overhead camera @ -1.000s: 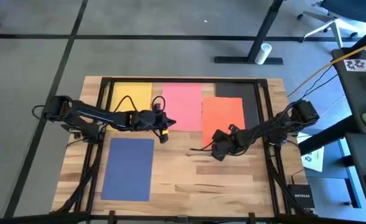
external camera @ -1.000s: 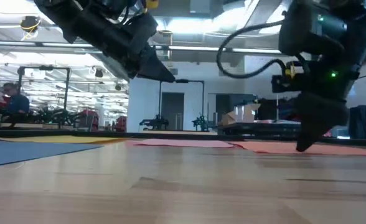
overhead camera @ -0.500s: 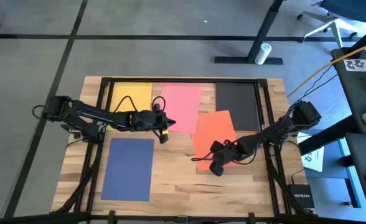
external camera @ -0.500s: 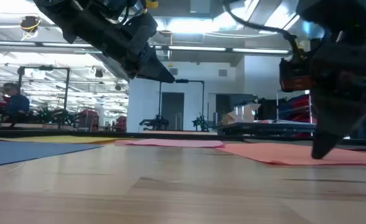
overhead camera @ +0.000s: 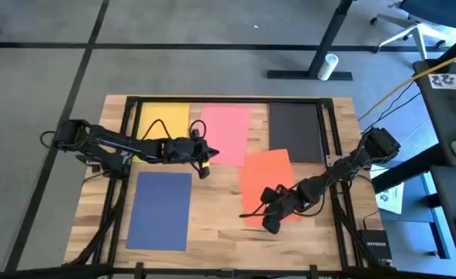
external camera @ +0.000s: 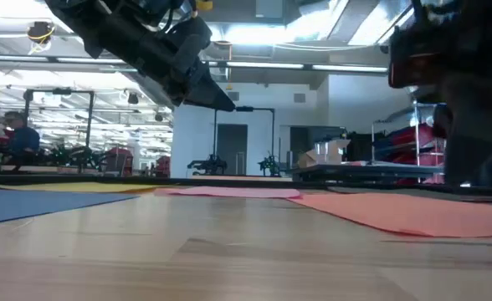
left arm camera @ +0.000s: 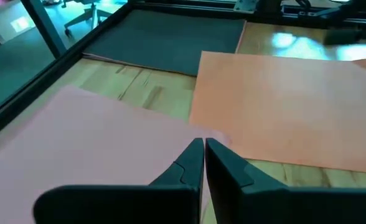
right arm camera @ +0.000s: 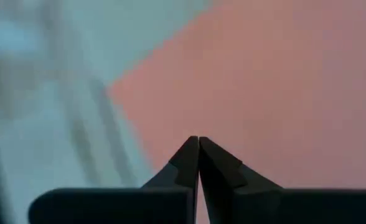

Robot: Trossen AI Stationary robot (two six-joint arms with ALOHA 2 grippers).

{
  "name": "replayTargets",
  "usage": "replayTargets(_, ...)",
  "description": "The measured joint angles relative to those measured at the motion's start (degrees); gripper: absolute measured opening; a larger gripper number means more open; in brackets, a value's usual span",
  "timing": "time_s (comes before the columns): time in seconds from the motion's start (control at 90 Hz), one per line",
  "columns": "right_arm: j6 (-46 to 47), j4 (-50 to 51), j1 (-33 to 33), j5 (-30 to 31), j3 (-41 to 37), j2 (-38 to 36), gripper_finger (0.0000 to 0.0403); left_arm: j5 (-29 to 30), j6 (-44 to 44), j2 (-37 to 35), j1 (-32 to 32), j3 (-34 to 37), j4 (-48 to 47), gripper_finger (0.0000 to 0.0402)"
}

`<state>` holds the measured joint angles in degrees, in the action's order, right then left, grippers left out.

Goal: Organize paper
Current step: Move the orange paper to the bottom center of the table

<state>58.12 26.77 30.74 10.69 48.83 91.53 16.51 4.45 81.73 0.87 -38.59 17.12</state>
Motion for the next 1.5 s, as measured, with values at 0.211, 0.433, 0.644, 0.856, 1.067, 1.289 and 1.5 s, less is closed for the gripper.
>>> replayTargets(0.211,3.70,14.04,-2.53,7.12,0.02,-0.09,0.0000,0.00,-0.09,0.00,-0.14,0.00,-0.03,0.0000)
replayTargets(0.433,5.11,6.06,-3.34,-2.75,-5.15,-0.34,0.0000,0.00,0.15,0.01,-0.16,-0.02,-0.29,0.0000)
replayTargets(0.644,5.95,-5.37,-2.53,-11.25,-5.60,-0.07,0.0000,0.00,0.16,0.02,-1.23,-0.04,-0.30,0.0000)
replayTargets(0.856,4.66,-12.13,-3.30,-9.78,-5.63,0.55,0.0000,-0.01,-1.04,0.02,-4.09,-0.04,0.27,0.0000)
replayTargets(1.067,-1.24,-12.23,-4.66,-6.27,-4.15,-0.41,0.0000,-5.18,-3.97,0.73,-9.36,-0.10,3.19,0.0000)
replayTargets(1.289,-2.16,4.02,-3.80,-4.86,-0.98,-5.18,0.0000,-5.78,-8.96,7.30,-13.88,-1.86,3.08,0.0000)
replayTargets(1.5,5.57,19.32,2.90,-12.82,-0.83,-6.73,0.0000,-4.70,-9.16,15.06,-12.73,-4.74,2.91,0.0000)
